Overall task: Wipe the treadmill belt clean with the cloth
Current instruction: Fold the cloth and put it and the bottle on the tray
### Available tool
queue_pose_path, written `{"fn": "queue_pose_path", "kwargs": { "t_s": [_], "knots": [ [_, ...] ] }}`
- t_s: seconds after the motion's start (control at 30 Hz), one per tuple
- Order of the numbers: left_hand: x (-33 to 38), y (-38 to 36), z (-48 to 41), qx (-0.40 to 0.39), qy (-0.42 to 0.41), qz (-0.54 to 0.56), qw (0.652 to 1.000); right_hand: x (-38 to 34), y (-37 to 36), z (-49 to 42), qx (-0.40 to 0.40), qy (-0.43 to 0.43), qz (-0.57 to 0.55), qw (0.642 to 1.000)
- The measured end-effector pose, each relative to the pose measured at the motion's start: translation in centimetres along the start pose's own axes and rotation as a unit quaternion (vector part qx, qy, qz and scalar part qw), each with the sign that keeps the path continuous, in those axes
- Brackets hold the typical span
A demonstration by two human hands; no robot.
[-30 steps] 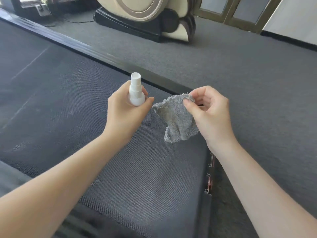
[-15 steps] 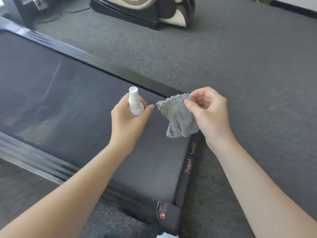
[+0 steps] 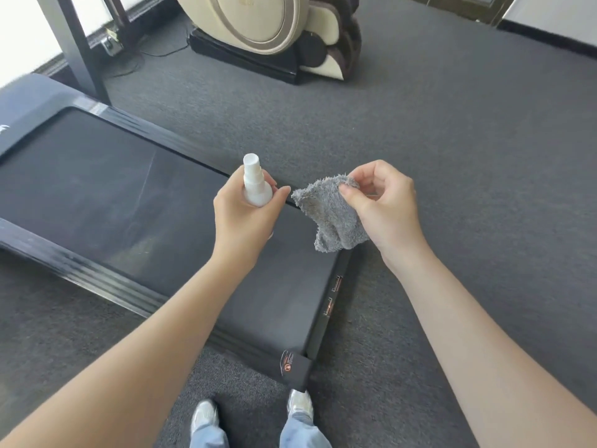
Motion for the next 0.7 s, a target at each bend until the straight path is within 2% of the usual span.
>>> {"fn": "queue_pose_path", "kwargs": {
  "t_s": [0.4,0.7],
  "knots": [
    [9.8,4.6,0.6,0.065,-0.012,-0.01,0.998,-10.1,4.9,0.5,-0.025,0.027,0.024,0.999],
    [11.1,11.5,1.3,0.109,-0.012,-0.003,0.994,-14.9,0.5,3.5,-0.046,0.036,0.03,0.998]
  ]
}}
Point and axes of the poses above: each hand's wrist, its own z-axis away from the middle knuckle, its own y-axis out of the back of the hand, x = y × z, the point moved 8 cm from there along -z, towards the middle knuckle, and after that the axes turned 9 degrees about -y, right-handed, at the moved point
